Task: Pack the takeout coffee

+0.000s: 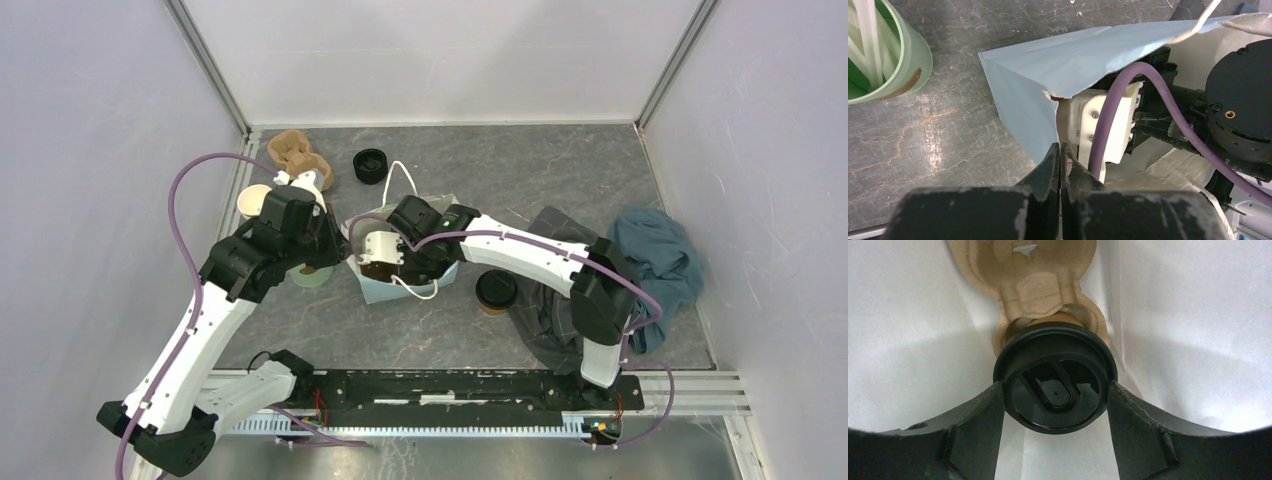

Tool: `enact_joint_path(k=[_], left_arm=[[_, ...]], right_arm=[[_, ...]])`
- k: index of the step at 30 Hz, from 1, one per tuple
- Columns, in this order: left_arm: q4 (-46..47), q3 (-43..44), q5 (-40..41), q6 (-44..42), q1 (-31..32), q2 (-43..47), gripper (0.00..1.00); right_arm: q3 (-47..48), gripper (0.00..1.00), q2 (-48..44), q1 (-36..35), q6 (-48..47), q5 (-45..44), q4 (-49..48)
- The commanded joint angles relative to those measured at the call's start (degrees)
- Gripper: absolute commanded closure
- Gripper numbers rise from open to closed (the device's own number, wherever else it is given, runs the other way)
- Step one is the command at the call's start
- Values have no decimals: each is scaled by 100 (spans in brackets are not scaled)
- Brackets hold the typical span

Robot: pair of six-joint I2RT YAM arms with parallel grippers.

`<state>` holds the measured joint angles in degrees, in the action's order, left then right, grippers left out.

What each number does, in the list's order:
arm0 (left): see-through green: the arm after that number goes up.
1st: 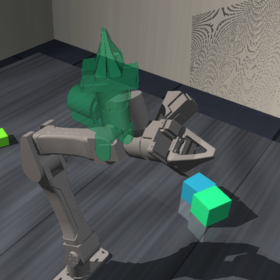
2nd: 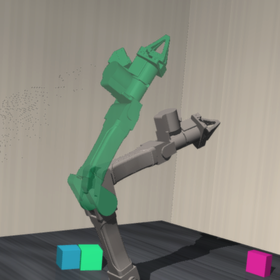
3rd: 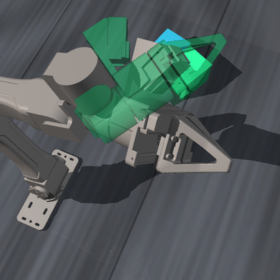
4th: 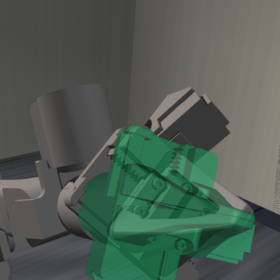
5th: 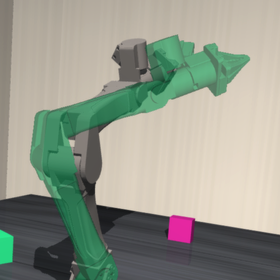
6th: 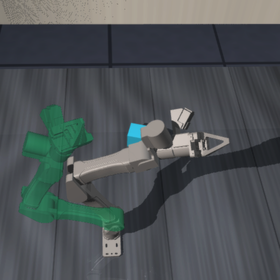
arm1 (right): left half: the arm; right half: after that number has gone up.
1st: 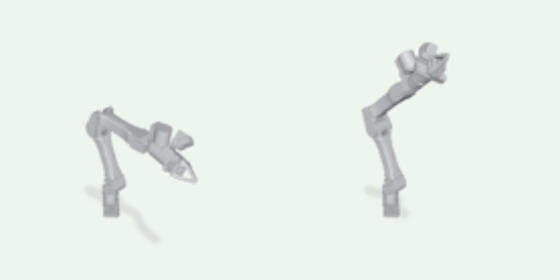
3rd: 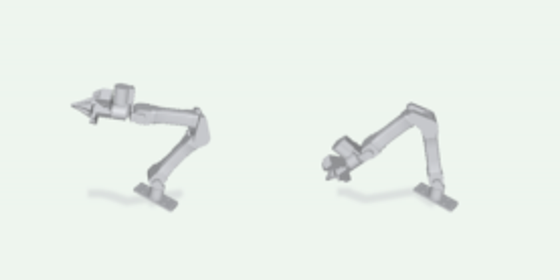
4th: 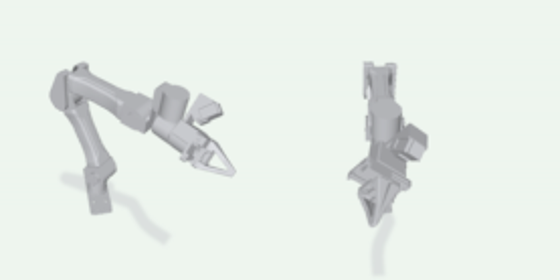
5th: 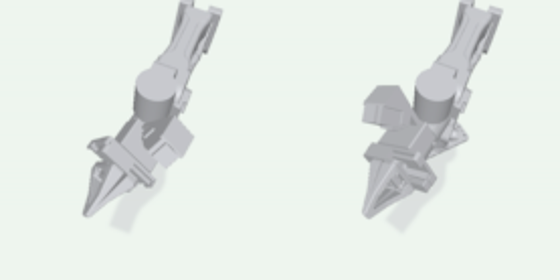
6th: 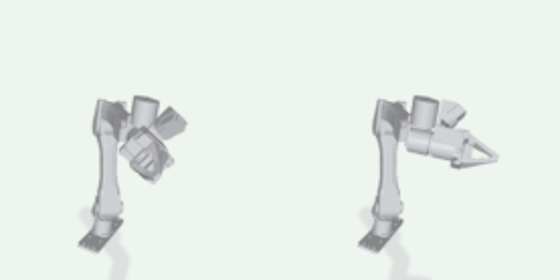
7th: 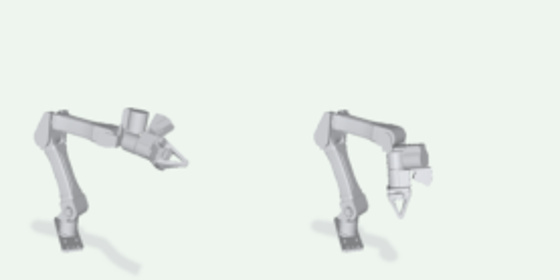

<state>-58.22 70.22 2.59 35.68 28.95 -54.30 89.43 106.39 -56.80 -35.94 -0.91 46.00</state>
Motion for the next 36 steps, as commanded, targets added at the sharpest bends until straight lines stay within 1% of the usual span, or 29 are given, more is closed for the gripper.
enact_joint_path(k=[1,2,4,5,7,8,9,10,11,21,30,36], left_arm=[[157,36,117,-58,-4,-23,98],[158,32,132,-72,-6,-15,98],[152,8,116,-87,-3,-4,98],[155,-11,93,-88,-3,4,98],[161,-69,49,-88,-3,27,98],[170,-103,30,-76,-3,40,98],[179,-135,28,-64,-3,58,98],[193,-170,9,-57,1,85,98],[205,-201,-1,-53,-3,97,98],[338,-417,-122,27,1,216,98],[441,-528,-83,96,-3,277,98],[498,-460,-83,123,-3,206,98]], right_arm=[[-7,75,118,-24,433,383,295],[31,71,68,-22,507,374,295],[87,60,-66,-25,607,348,282],[121,56,-112,-32,654,346,281],[208,53,-183,-33,739,350,336],[240,49,-222,-31,778,348,346],[263,42,-270,-42,835,325,335],[268,18,-316,-48,880,306,323],[268,2,-360,-48,899,297,313],[909,2,-568,-64,1285,-23,765],[1152,2,-971,-80,2133,-25,569],[1122,2,-1245,-75,2364,-42,246]])
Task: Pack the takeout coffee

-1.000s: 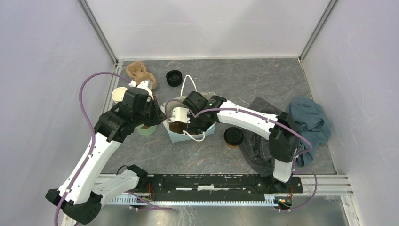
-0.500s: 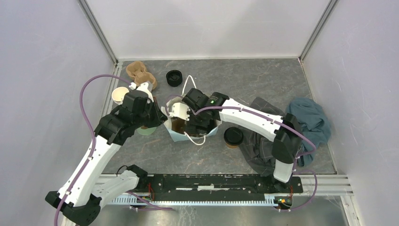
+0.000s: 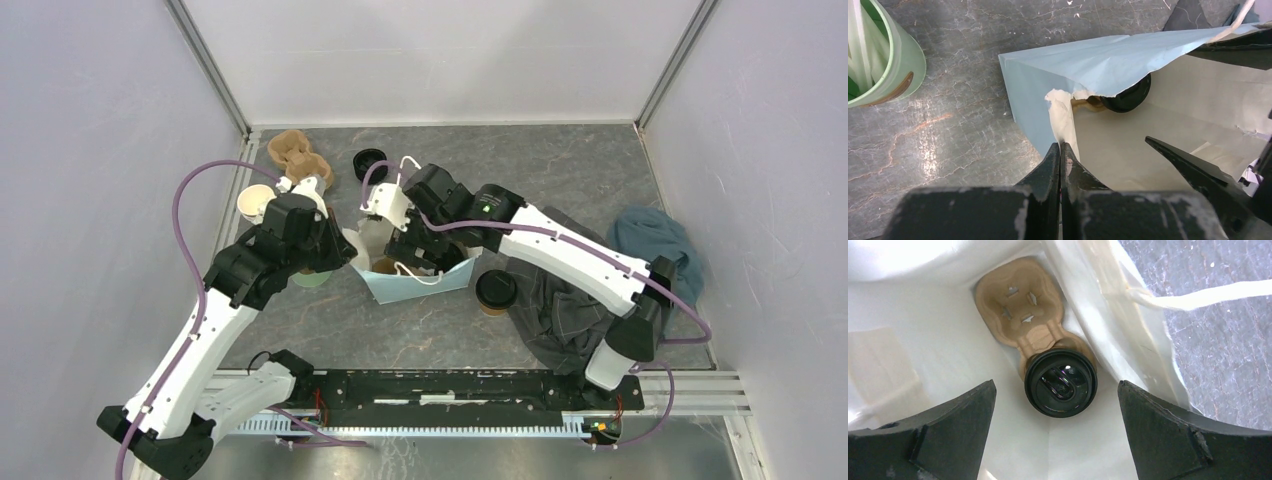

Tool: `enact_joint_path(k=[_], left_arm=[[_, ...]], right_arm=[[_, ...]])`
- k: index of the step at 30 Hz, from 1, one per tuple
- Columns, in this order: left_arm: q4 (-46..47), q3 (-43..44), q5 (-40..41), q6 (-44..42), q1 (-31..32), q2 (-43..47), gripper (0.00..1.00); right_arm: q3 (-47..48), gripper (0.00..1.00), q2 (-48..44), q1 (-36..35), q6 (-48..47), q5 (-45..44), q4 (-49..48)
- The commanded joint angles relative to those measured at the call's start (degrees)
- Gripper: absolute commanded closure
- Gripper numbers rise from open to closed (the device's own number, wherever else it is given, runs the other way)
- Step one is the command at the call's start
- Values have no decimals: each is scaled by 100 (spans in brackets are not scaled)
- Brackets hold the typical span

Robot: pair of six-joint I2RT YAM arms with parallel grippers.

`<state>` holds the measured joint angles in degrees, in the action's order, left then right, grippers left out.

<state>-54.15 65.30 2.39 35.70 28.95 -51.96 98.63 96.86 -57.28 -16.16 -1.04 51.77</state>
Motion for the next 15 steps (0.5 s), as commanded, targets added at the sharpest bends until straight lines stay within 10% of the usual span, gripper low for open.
enact_joint_path(k=[1,15], left_arm=[[96,60,-59,121,-3,-51,98],[89,440,-107,222,-3,-336,98]], right_arm=[[307,2,-298,-28,434,-87,-343],[1122,2,-982,-24,1228,-1428,-1741]])
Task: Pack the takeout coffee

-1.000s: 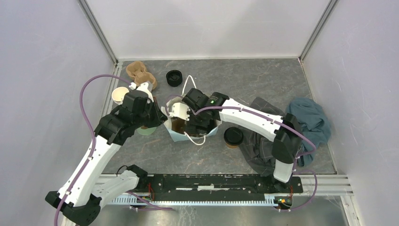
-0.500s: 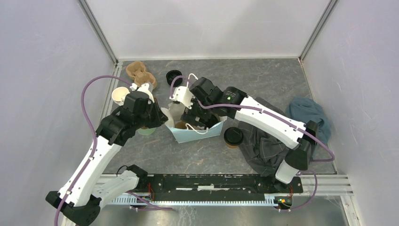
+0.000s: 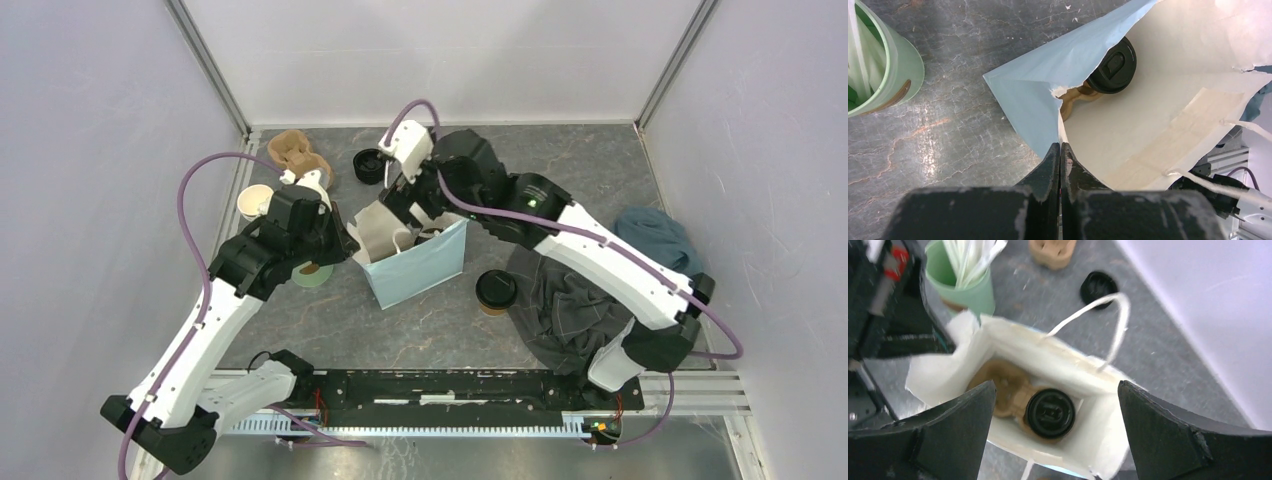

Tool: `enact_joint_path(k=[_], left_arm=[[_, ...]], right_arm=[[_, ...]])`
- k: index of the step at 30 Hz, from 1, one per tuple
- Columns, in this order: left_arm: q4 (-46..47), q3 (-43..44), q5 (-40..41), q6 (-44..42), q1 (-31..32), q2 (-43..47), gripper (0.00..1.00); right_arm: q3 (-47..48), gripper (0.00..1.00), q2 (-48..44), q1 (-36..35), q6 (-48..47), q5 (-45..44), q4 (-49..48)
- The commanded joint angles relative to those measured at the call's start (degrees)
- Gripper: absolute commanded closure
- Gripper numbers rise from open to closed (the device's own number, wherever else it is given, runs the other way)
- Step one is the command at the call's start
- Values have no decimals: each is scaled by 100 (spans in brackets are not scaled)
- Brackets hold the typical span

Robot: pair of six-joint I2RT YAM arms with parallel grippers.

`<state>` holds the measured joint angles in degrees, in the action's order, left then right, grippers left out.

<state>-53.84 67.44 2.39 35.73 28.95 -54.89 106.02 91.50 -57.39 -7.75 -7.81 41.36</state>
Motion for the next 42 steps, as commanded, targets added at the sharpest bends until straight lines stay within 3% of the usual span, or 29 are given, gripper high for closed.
enact_joint_path(k=[1,5,7,12,19,24,31,37,42], left_arm=[[67,226,-111,234,-3,-51,98],[63,264,-120,302,-3,-61,95],[59,303,-154,283,-3,-50,90],[-84,543,-132,123,-3,30,65],[-574,1868,625,-231,-11,-438,35],[-513,2394,916,-331,-48,-1163,31],[52,2396,230,-619,-185,-1910,34],[174,2182,72,-924,-311,-2145,35],[157,1930,-121,-858,-312,-2058,43]], right_arm=[[481,2,-464,-14,376,-915,-704],[989,2,-470,103,738,-2853,-74],[872,2,-655,595,1040,-3140,246],[-621,2,-1480,1505,1287,-2073,248],[-2346,2,-1965,1577,1770,-221,58],[-3713,8,-2304,1583,2692,721,-823],[-4902,19,-2465,1627,3292,1030,-2062],[-5329,23,-2319,1899,3401,880,-2735],[-5289,21,-1943,2118,3282,953,-3132]])
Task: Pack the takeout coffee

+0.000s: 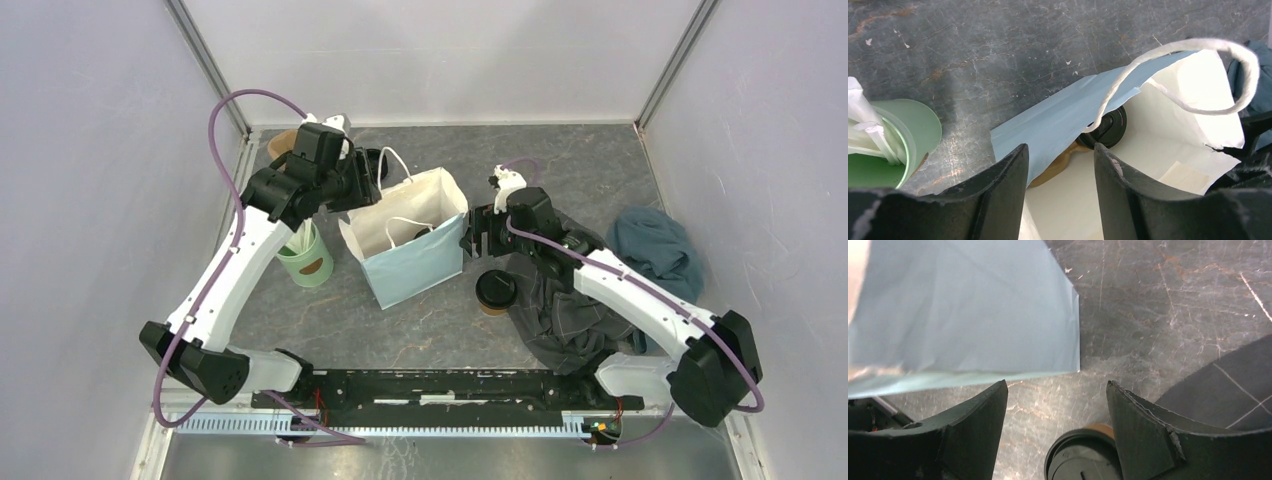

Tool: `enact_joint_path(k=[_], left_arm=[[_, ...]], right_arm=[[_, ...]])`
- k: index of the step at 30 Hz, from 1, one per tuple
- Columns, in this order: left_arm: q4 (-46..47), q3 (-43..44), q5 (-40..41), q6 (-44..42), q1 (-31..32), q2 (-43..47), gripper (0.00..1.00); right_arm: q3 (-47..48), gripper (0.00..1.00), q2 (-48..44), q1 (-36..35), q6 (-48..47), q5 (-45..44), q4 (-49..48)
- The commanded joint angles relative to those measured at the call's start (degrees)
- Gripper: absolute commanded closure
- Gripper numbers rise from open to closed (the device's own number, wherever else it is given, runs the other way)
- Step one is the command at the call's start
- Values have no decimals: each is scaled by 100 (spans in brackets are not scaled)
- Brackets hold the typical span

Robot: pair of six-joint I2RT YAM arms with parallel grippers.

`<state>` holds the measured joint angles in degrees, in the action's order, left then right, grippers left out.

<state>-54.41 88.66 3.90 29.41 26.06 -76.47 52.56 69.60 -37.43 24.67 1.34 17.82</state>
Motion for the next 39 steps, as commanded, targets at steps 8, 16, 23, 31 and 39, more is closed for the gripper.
enact_joint_path(k=[8,16,23,31,39], left_arm=[[361,-695,-1134,118,-22,440,48],[933,-1068,-1916,789,-13,668,49],[1444,-1452,-2291,1221,110,866,45],[547,-1580,-1628,756,127,1560,33],[138,-1235,-684,542,119,1994,29]], right_arm=[[699,19,1054,455,-338,33,-866],[1626,19,2121,603,-257,670,-1106],[2668,17,2997,595,-294,877,-945],[2945,14,2748,676,-851,662,171],[2376,12,2046,711,-1193,479,767]])
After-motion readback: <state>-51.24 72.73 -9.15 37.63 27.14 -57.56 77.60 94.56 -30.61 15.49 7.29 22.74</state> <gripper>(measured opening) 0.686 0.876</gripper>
